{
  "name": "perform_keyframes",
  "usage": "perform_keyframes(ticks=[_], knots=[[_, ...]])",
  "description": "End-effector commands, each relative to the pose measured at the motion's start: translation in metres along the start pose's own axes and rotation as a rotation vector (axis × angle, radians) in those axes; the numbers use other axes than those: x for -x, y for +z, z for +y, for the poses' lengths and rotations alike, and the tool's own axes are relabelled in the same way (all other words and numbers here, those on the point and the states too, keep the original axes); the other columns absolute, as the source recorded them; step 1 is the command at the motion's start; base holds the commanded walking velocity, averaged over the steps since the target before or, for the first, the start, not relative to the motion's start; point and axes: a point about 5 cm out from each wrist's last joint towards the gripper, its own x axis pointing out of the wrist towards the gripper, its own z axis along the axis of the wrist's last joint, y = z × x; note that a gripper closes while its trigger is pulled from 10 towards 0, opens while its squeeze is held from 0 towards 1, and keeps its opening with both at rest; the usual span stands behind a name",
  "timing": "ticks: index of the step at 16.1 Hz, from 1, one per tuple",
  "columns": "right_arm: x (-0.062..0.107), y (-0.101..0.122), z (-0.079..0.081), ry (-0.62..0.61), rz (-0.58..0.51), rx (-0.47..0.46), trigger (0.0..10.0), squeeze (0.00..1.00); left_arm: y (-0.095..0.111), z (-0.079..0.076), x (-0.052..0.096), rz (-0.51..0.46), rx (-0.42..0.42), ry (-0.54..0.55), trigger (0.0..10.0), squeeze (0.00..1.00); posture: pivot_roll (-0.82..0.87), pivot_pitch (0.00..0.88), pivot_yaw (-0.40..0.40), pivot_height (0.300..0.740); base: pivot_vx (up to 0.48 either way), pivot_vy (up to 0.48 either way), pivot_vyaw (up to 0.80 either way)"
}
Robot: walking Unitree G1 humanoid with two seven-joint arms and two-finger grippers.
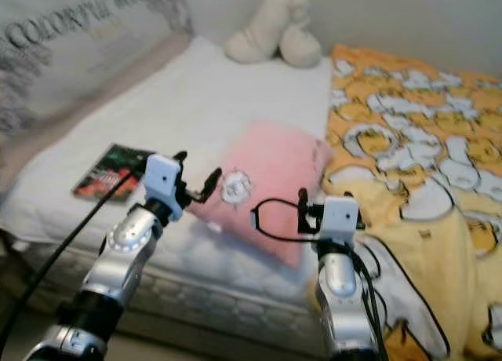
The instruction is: Clean up the room
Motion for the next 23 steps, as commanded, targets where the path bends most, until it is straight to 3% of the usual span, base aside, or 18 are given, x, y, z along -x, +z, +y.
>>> perform_keyframes(ticks=[1,5,9,14,17,21,23], knots=[[0.001,0.001,-0.004,-0.014,0.0,-0.004,10.0,0.0,0.001,0.001,-0.001,0.006,-0.022,-0.003,10.0,0.0,0.12,0.0,-0.015,0.74,0.0,0.0,0.0],[0.004,0.001,-0.002,-0.008,0.005,0.005,10.0,0.0,0.001,-0.002,0.0,-0.001,0.014,-0.038,10.0,0.0,0.11,0.0,-0.016,0.74,0.323,0.0,-0.37],[0.003,0.0,-0.005,-0.018,0.006,0.014,10.0,0.0,0.001,0.0,-0.006,0.022,-0.058,-0.004,10.0,0.0,0.11,0.0,-0.017,0.74,0.233,0.0,-0.37],[0.004,-0.001,-0.004,-0.012,0.01,0.018,10.0,0.0,0.001,0.002,-0.004,0.006,0.041,0.034,10.0,0.0,0.11,0.0,-0.021,0.74,0.28,0.0,0.0],[0.003,-0.001,-0.004,-0.008,0.011,0.018,10.0,0.0,0.0,-0.001,-0.004,0.012,0.026,0.013,10.0,0.0,0.11,0.0,-0.025,0.74,0.456,0.0,0.0],[-0.004,-0.008,-0.013,-0.036,0.1,-0.087,10.0,0.0,-0.004,0.003,-0.013,0.076,0.029,0.043,10.0,0.0,0.11,0.0,-0.035,0.74,0.24,0.0,0.0],[-0.016,-0.016,-0.019,-0.033,0.176,-0.163,10.0,0.0,-0.006,0.012,-0.025,0.15,0.016,0.071,10.0,0.0,0.11,0.036,-0.031,0.74,0.0,0.0,0.0]])
